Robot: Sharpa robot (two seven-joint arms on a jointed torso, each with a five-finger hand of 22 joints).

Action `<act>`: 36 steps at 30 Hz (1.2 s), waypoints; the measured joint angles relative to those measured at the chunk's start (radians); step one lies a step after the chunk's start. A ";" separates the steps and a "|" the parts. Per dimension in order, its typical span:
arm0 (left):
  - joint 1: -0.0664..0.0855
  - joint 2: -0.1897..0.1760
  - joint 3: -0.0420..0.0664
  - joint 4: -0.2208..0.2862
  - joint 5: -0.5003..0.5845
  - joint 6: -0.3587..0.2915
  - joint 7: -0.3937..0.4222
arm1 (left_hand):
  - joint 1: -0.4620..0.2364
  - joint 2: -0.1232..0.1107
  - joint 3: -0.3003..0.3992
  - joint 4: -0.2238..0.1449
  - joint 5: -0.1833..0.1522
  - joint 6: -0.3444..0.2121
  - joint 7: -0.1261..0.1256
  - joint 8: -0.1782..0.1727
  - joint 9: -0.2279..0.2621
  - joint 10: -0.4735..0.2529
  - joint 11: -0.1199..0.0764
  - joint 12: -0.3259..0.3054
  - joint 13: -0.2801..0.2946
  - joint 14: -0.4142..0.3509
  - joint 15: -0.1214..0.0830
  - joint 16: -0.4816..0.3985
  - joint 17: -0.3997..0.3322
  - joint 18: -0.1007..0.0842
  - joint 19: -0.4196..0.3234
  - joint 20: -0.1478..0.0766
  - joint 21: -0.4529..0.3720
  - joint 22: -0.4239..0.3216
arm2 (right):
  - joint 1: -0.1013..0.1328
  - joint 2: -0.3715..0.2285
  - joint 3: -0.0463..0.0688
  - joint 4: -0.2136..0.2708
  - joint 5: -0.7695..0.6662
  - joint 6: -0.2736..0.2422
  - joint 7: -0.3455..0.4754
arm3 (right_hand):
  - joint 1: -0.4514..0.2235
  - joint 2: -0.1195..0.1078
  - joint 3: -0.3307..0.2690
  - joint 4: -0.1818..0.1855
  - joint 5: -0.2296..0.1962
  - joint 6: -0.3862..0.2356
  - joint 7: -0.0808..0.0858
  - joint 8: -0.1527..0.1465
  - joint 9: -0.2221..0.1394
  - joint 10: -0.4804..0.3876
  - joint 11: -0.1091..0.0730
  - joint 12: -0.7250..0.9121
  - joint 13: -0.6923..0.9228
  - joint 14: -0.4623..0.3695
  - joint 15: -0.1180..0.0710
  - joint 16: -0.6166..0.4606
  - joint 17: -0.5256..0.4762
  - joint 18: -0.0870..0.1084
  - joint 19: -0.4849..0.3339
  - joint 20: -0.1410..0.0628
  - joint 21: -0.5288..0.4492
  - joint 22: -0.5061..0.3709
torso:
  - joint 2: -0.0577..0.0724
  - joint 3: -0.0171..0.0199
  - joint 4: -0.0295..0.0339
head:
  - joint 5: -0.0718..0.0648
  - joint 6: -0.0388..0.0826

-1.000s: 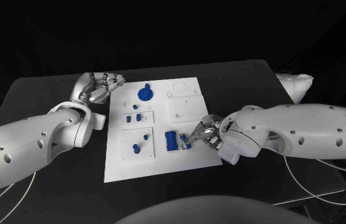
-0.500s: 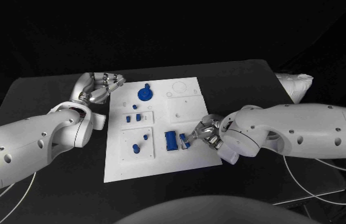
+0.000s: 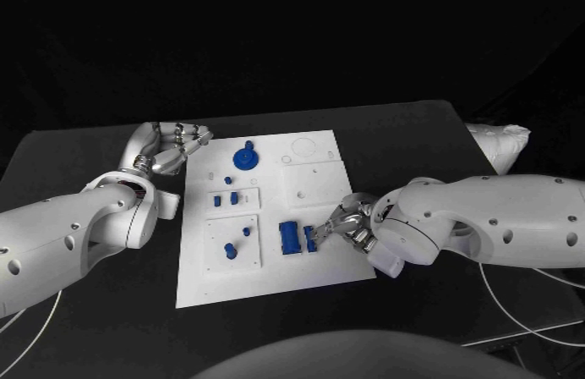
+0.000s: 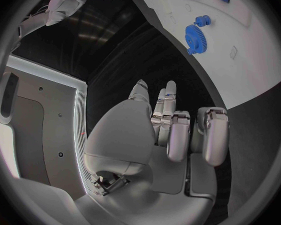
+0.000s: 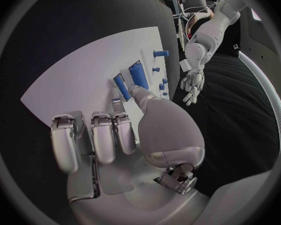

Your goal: Assemble the parts on the task board

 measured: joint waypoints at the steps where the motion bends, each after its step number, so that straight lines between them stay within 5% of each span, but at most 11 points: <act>1: 0.000 0.000 0.000 0.000 0.000 0.000 0.000 | 0.000 0.000 0.000 0.000 0.000 0.000 0.000 0.000 0.000 0.000 0.000 0.000 0.000 0.000 0.000 0.000 0.000 0.000 0.000 0.000 0.000 0.000 | 0.000 -0.001 0.000 0.000 0.000 0.000 0.000 | 0.000 0.000 0.000 0.000 0.000 0.000 0.000 0.000 -0.001 0.000 0.000 0.000 0.000 0.000 0.000 0.000 0.000 0.000 0.000 0.000 0.000 0.000 | 0.000 0.0000 0.0000 | 0.000 0.000; 7: 0.000 -0.001 0.000 0.000 0.000 0.000 0.000 | 0.000 0.000 0.000 0.000 0.000 0.000 0.000 0.000 0.000 0.000 0.000 0.000 0.000 0.000 0.000 0.000 0.000 0.000 0.000 0.000 0.000 0.000 | -0.001 -0.009 0.000 0.001 0.000 -0.005 0.007 | -0.004 0.004 -0.011 0.005 -0.005 0.011 -0.004 -0.007 -0.007 0.000 0.000 0.000 0.000 0.000 0.000 0.000 0.000 0.000 0.000 0.000 0.000 0.000 | 0.000 0.0000 -0.0002 | 0.002 -0.001; 12: 0.000 -0.002 0.000 0.001 0.000 0.000 0.000 | 0.000 0.000 -0.003 -0.003 0.000 0.000 0.000 0.000 0.000 0.000 0.000 0.000 0.000 0.000 0.000 0.000 0.000 0.000 0.000 0.000 0.000 0.000 | -0.003 -0.025 -0.003 -0.001 -0.021 -0.026 0.036 | -0.015 -0.007 -0.053 0.013 -0.056 0.086 -0.036 0.058 0.033 -0.001 -0.020 0.000 0.000 -0.003 -0.012 0.000 0.000 0.000 0.000 -0.001 0.000 0.000 | 0.000 0.0006 -0.0003 | 0.007 0.005; 14: 0.000 -0.002 0.000 0.001 0.000 0.000 0.000 | 0.000 0.000 -0.003 -0.003 0.000 0.000 0.000 0.000 0.000 0.000 0.000 0.000 -0.001 0.000 0.000 0.000 0.000 0.000 0.000 0.000 0.000 0.000 | -0.003 -0.030 -0.003 -0.003 -0.033 -0.043 0.078 | -0.014 -0.006 -0.103 0.022 -0.091 0.061 -0.050 0.131 0.105 -0.001 -0.034 0.000 0.000 -0.003 -0.026 0.000 0.000 0.000 0.000 -0.019 0.000 0.000 | 0.000 0.0012 -0.0003 | 0.010 0.008; 18: -0.003 -0.006 0.000 0.003 0.000 0.000 0.002 | 0.000 0.000 -0.010 -0.001 0.000 0.000 0.000 0.000 -0.002 0.000 0.000 -0.004 -0.001 0.000 0.000 0.000 0.000 0.000 0.000 0.000 0.000 0.000 | -0.003 -0.030 -0.003 -0.024 -0.044 -0.094 0.219 | 0.032 0.033 -0.245 0.061 -0.089 -0.145 -0.069 0.456 0.433 0.000 -0.047 0.000 0.000 -0.002 -0.038 0.000 0.000 0.000 -0.001 -0.034 0.000 0.000 | 0.000 0.0018 -0.0008 | 0.023 0.015; 21: -0.007 -0.010 0.000 0.008 0.000 -0.001 0.005 | 0.000 0.000 -0.016 0.000 0.000 -0.003 0.003 0.000 -0.003 -0.005 0.005 -0.007 -0.003 0.000 0.000 0.000 0.000 0.000 0.000 0.000 0.000 0.000 | -0.003 -0.021 -0.003 -0.052 -0.034 -0.133 0.343 | 0.053 0.055 -0.285 0.094 -0.067 -0.227 -0.059 0.553 0.533 0.000 -0.047 0.000 0.000 -0.002 -0.038 0.000 0.000 0.000 -0.001 -0.034 0.000 0.000 | -0.001 0.0025 -0.0012 | 0.032 0.023; 25: -0.013 -0.019 0.000 0.022 0.000 -0.006 0.016 | -0.007 0.007 -0.033 -0.002 0.000 -0.008 0.008 0.000 -0.003 -0.024 0.008 -0.007 -0.003 0.000 0.000 0.000 0.000 0.000 0.000 0.000 -0.001 0.000 | -0.002 0.001 -0.002 -0.097 0.014 -0.196 0.564 | 0.062 0.064 -0.326 0.134 -0.024 -0.336 -0.020 0.516 0.519 0.000 -0.011 0.000 0.000 -0.003 -0.005 -0.020 0.000 0.009 -0.004 -0.011 -0.066 0.000 | -0.001 0.0036 -0.0005 | 0.048 0.042; 27: -0.015 -0.024 0.000 0.032 0.002 -0.012 0.024 | -0.022 0.012 -0.050 -0.003 0.000 -0.013 0.013 0.000 -0.003 -0.036 0.011 -0.007 -0.003 0.000 0.000 0.000 0.000 0.000 0.000 0.000 -0.041 0.000 | -0.001 0.013 -0.001 -0.117 0.044 -0.218 0.661 | 0.069 0.071 -0.345 0.166 -0.013 -0.394 -0.001 0.468 0.474 -0.004 0.005 -0.026 0.000 -0.147 0.018 -0.175 -0.065 0.064 -0.161 0.010 -0.272 0.000 | -0.001 0.0042 -0.0004 | 0.057 0.051; 30: -0.020 -0.037 0.001 0.056 0.009 -0.029 0.048 | -0.048 0.015 -0.074 -0.005 0.000 -0.015 0.014 0.000 -0.003 -0.049 0.013 -0.007 -0.003 0.000 0.000 -0.026 0.000 0.034 -0.050 0.003 -0.197 0.000 | 0.002 0.038 0.001 -0.148 0.092 -0.236 0.802 | 0.067 0.088 -0.381 0.216 -0.006 -0.475 0.011 0.402 0.395 -0.584 0.031 -0.499 -0.143 -0.593 0.051 -0.574 -0.446 0.141 -0.620 0.036 -0.766 -0.076 | -0.001 0.0056 -0.0008 | 0.076 0.068; 33: -0.024 -0.047 0.001 0.080 0.027 -0.052 0.080 | -0.073 0.017 -0.091 -0.008 -0.005 -0.018 0.018 0.000 -0.003 -0.061 0.017 -0.007 -0.003 -0.061 0.006 -0.183 -0.040 0.103 -0.262 0.007 -0.517 -0.011 | 0.006 0.065 0.004 -0.173 0.129 -0.238 0.915 | 0.018 0.107 -0.431 0.233 -0.003 -0.531 0.007 0.356 0.328 -0.811 0.096 -0.856 -0.396 -0.766 0.120 -0.820 -0.629 0.139 -0.787 0.078 -0.996 -0.183 | 0.000 0.0068 -0.0025 | 0.091 0.085; 36: -0.027 -0.051 0.001 0.100 0.056 -0.072 0.113 | -0.099 0.002 -0.092 -0.005 -0.013 -0.027 0.027 0.000 -0.003 -0.091 0.026 -0.007 -0.003 -0.371 0.027 -0.599 -0.444 0.158 -0.511 0.024 -0.951 -0.173 | 0.007 0.089 0.006 -0.194 0.157 -0.230 0.994 | -0.033 0.112 -0.470 0.233 -0.028 -0.596 0.002 0.310 0.271 -0.917 0.150 -1.053 -0.591 -0.913 0.168 -1.000 -0.767 0.116 -0.932 0.103 -1.188 -0.309 | 0.000 0.0068 -0.0030 | 0.098 0.098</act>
